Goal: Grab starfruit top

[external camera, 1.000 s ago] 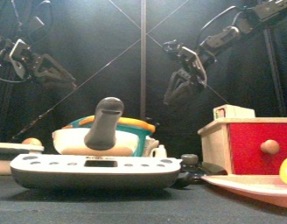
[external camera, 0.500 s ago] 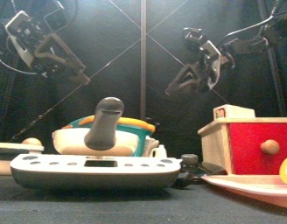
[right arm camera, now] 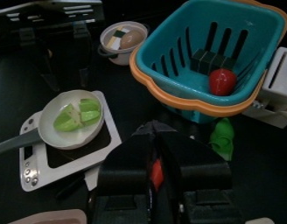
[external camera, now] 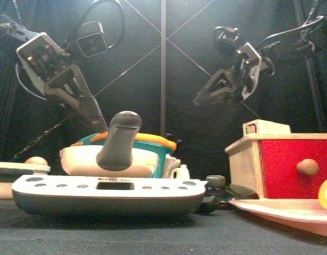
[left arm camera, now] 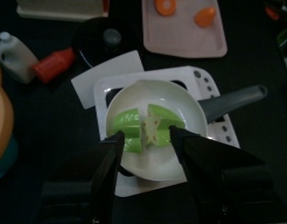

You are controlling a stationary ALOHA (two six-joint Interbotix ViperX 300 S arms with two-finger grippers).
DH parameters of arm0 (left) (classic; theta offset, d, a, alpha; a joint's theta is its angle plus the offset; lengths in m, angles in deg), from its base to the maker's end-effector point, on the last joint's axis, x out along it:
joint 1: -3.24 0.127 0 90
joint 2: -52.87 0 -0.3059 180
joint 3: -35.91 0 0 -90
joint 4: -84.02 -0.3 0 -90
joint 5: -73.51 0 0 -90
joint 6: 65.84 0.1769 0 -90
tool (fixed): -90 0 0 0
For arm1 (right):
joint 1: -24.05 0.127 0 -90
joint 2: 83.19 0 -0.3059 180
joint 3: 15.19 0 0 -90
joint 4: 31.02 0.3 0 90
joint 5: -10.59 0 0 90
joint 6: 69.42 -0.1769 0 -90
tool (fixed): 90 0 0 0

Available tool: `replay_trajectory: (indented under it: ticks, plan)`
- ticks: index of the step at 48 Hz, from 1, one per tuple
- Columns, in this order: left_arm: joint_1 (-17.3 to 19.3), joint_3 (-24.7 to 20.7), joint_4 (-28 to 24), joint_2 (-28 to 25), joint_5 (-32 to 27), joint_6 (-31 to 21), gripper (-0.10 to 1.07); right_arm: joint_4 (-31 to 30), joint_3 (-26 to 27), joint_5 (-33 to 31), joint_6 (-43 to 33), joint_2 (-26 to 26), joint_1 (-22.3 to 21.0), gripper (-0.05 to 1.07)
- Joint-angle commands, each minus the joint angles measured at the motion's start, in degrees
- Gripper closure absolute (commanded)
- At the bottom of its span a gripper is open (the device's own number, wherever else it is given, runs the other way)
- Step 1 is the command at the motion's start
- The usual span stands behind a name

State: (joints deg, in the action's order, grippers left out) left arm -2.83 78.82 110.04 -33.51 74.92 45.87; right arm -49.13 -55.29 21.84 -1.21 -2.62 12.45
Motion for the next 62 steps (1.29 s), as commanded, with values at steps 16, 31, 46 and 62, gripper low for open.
replay_trajectory:
  ticks: [16, 31, 46, 62]
  plan:
    - [-2.2, -3.6, -7.6, -3.3, 0.1, 0.2, 0.08, 0.5, 2.5, 0.5, -0.1, 3.8, 0.5, 0.55]
    - [-3.3, -6.4, -8.5, -7.7, 0.1, -0.3, 0.08, 0.2, 3.2, 0.3, 0.0, 5.0, 0.9, 0.54]
    - [-3.1, -7.4, -8.6, -11.1, 0.1, -0.2, 0.08, -0.2, 3.3, 0.3, 0.1, 5.0, 1.1, 0.55]
    - [-3.0, -7.6, -8.5, -12.2, 0.4, -0.3, 0.08, -0.2, 3.3, 0.3, 0.4, 5.3, 1.1, 0.55]
